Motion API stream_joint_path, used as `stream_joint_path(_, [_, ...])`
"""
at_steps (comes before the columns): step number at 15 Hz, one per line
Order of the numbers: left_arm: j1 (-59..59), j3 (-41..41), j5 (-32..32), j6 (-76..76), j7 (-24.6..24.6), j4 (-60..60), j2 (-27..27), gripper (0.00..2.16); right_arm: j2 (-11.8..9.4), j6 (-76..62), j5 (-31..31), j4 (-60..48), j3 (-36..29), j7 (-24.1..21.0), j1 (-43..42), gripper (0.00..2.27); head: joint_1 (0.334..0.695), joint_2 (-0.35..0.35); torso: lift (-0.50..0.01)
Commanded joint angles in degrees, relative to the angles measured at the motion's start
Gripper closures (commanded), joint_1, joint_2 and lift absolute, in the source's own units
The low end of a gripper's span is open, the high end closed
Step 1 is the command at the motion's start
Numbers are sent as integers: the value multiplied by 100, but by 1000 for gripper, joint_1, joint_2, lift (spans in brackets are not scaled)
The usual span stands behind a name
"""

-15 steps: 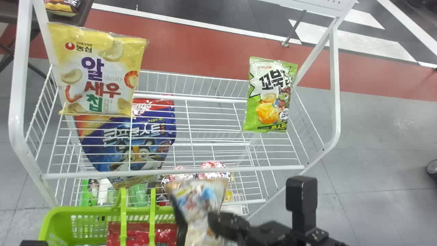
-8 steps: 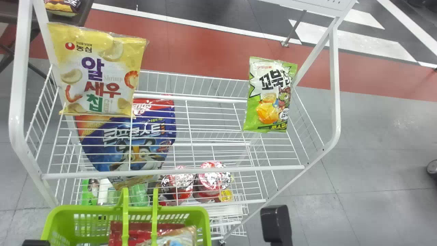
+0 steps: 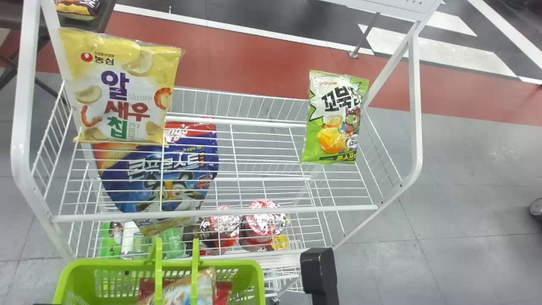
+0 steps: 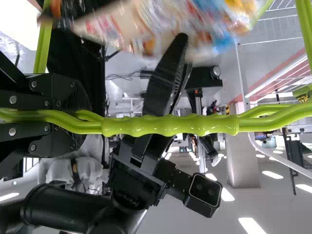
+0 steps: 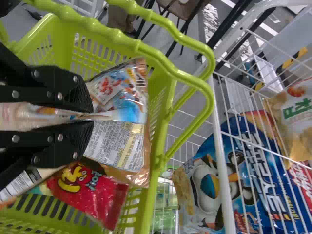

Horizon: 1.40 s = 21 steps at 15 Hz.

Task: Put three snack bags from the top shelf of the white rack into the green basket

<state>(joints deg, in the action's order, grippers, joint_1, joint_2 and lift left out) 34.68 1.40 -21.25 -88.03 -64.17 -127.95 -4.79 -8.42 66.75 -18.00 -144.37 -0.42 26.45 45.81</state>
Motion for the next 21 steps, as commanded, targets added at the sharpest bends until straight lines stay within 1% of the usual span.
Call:
stream_joint_path(1, [-5, 70, 34, 0, 19, -19, 5, 2152, -11, 19, -11, -13, -134, 62, 86, 19, 695, -350, 0])
stream_joint_path(3, [-5, 79, 34, -18, 37, -28, -4, 2152, -2, -69, -55, -30, -336, 124, 130, 46, 695, -350, 0])
stream_joint_path(5, [12, 70, 34, -18, 28, -46, -4, 2152, 42, -491, -64, -21, -556, 27, 130, 46, 695, -350, 0])
stream_joint_path(8, [21, 88, 34, 17, 37, -28, 5, 2152, 130, -2266, -2, 269, -811, -377, -28, 46, 695, -350, 0])
stream_joint_path(10, [21, 158, 60, 53, 54, -28, 5, 2152, 147, -3181, 183, 770, -916, -755, -591, 49, 695, -350, 0])
stream_joint_path(11, [12, 167, 69, 70, 72, -2, 14, 2152, 174, -3339, 350, 1060, -925, -905, -969, 49, 695, -350, 0])
stream_joint_path(13, [12, 202, 86, 70, 98, 7, -4, 2152, 402, -3585, 833, 1912, -1022, -1019, -1997, 53, 695, -350, 0])
stream_joint_path(14, [12, 211, 95, 70, 89, 7, -4, 2152, 499, -4059, 1009, 2360, -1092, -1028, -2410, 53, 695, -350, 0])
stream_joint_path(15, [12, 211, 104, 70, 98, 16, -13, 2152, 543, -4446, 1149, 2844, -1153, -1151, -2850, 63, 695, -350, 0])
stream_joint_path(18, [-40, 193, 121, 53, 80, 25, -57, 2152, 543, -4499, 1308, 3591, -1505, -1458, -3658, 70, 695, -350, 0])
stream_joint_path(20, [-40, 132, 113, 35, 37, 25, -65, 2152, 543, -4815, 1782, 4048, -1522, -1775, -4036, 70, 695, -350, 0])
stream_joint_path(21, [-58, 123, 113, 35, 28, 25, -65, 2152, 543, -4868, 1888, 4259, -1584, -1854, -4177, 70, 695, -350, 0])
